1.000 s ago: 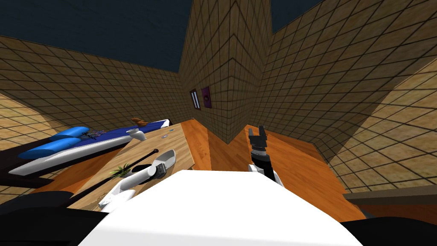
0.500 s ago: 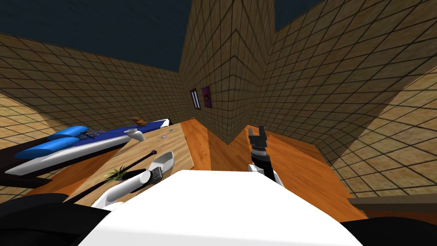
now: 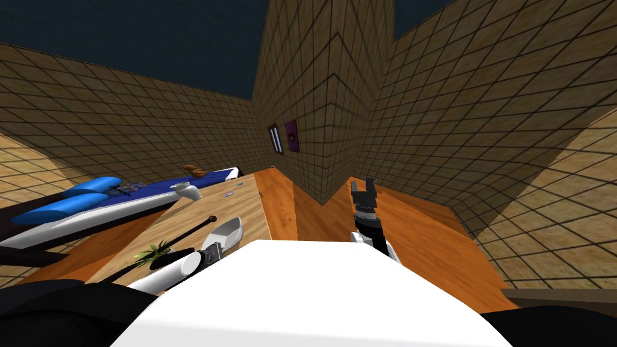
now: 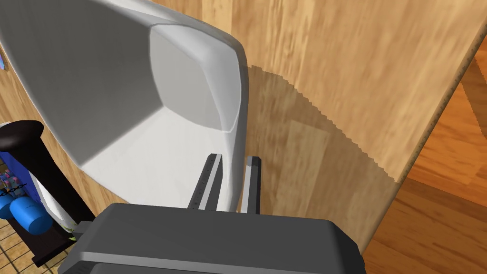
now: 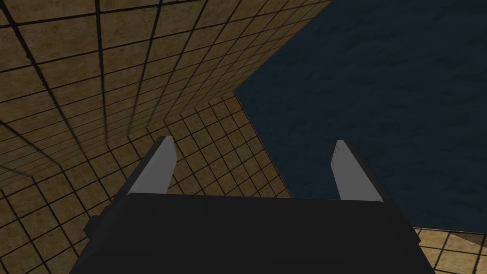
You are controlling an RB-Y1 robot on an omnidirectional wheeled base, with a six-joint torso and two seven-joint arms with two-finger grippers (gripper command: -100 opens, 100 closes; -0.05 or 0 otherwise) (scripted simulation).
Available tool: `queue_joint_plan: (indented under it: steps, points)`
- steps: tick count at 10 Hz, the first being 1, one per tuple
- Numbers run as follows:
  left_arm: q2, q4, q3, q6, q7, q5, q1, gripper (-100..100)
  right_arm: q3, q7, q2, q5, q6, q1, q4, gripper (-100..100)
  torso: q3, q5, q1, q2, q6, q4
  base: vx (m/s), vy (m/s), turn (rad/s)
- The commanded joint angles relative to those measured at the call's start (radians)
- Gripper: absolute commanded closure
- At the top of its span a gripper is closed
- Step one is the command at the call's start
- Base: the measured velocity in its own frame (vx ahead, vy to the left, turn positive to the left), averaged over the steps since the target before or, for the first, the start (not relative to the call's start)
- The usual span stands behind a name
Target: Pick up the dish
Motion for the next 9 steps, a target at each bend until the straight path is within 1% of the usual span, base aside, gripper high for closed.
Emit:
queue_joint_plan:
  steps: [1, 2, 3, 4, 6, 7, 8, 9]
  points:
    - [-0.003, -0.050, 0.001, 0.004, 0.005, -0.005, 0.037, 100, 0.000, 0.000, 0.000, 0.000, 0.000, 0.000, 0.000, 0, 0.000, 0.000, 0.000, 0.000, 0.000, 0.000, 0.008, 0.013, 0.000]
    - [-0.003, -0.070, 0.001, 0.004, 0.005, -0.005, 0.037, 100, 0.000, 0.000, 0.000, 0.000, 0.000, 0.000, 0.000, 0, 0.002, 0.000, -0.001, 0.003, 0.000, 0.001, -0.013, 0.005, 0.006]
    - [-0.030, -0.099, 0.027, 0.022, 0.006, 0.015, 0.081, 100, 0.000, 0.000, 0.000, 0.000, 0.000, 0.000, 0.000, 0, 0.003, -0.001, -0.002, 0.005, 0.001, 0.002, 0.098, 0.019, 0.021]
    - [-0.030, -0.130, 0.027, 0.022, 0.006, 0.015, 0.108, 100, 0.000, 0.000, 0.000, 0.000, 0.000, 0.000, 0.000, 0, 0.001, -0.001, -0.002, 0.001, 0.000, 0.001, 0.125, 0.013, 0.029]
    - [-0.030, -0.179, 0.027, 0.022, 0.006, 0.015, 0.156, 100, 0.000, 0.000, 0.000, 0.000, 0.000, 0.000, 0.000, 0, 0.001, -0.003, -0.004, 0.001, 0.001, 0.001, 0.042, 0.001, 0.000]
    - [-0.030, -0.206, 0.027, 0.022, 0.006, 0.015, 0.156, 100, 0.000, 0.000, 0.000, 0.000, 0.000, 0.000, 0.000, 0, 0.003, -0.004, -0.005, 0.004, 0.001, 0.002, -0.008, 0.000, 0.008]
    - [-0.032, -0.186, 0.025, 0.021, 0.005, 0.014, 0.153, 100, 0.000, 0.000, 0.000, 0.000, 0.000, 0.000, 0.000, 0, 0.004, -0.004, -0.005, 0.005, 0.001, 0.002, 0.000, 0.000, 0.000]
    - [-0.033, -0.188, 0.025, 0.021, 0.005, 0.014, 0.153, 0, 0.000, 0.000, 0.000, 0.000, 0.000, 0.000, 0.000, 0, 0.004, -0.004, -0.005, 0.006, 0.001, 0.003, 0.000, 0.000, 0.000]
